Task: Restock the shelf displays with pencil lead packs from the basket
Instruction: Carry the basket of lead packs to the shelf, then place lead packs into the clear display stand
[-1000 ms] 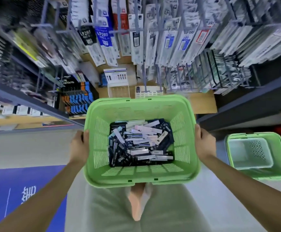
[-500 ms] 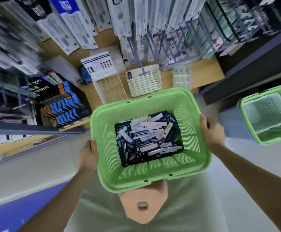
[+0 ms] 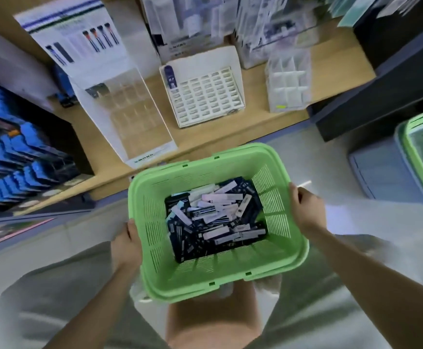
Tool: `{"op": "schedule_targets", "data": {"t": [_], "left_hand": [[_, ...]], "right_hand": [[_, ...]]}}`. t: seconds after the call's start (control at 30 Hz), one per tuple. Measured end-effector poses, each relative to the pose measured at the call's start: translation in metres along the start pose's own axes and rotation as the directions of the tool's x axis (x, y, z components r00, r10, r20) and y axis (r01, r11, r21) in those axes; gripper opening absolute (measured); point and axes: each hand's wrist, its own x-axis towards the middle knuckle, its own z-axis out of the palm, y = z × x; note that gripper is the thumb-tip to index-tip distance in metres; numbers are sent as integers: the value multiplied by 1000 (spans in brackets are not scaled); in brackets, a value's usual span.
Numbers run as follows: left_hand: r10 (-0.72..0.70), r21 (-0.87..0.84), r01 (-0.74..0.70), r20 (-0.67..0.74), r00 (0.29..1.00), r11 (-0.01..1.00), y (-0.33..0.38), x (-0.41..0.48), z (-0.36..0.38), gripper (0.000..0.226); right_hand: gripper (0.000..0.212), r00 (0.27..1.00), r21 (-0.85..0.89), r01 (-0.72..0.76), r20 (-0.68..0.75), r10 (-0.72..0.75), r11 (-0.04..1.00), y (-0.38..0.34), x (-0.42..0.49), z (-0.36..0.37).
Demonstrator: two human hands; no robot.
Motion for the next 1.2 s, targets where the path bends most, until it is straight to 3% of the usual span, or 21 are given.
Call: {"op": "schedule_targets", "data": {"t": [0.27, 0.43, 0.63, 0.9, 1.07, 1.13, 1.2], "left_hand": [[-59, -9, 59, -36, 998, 998, -30, 28, 59, 45], [-26, -63, 20, -106, 994, 998, -48, 42, 87, 53], [-21, -100, 7, -134, 991, 995, -55, 40, 95, 45], [85, -91, -90, -57, 995, 992, -54, 31, 85, 40], [129, -99, -130, -17, 992, 987, -60, 29, 79, 20], [150, -127, -145, 32, 988, 981, -57, 24, 72, 11], [171, -52, -166, 88, 981, 985, -51, 18, 67, 26]], "right_hand": [[50, 999, -52, 43, 20, -42, 998, 21, 34, 60], [48, 998, -51, 63, 10, -63, 997, 33, 48, 85], [43, 994, -21, 102, -28, -103, 995, 43, 46, 95], [46, 992, -113, 124, 21, -122, 986, 40, 41, 90], [46, 988, -210, 143, 86, -127, 967, 36, 21, 93], [45, 985, -256, 170, 37, -167, 952, 32, 8, 96], [45, 964, -355, 232, -37, -262, 905, 26, -4, 97]]}}
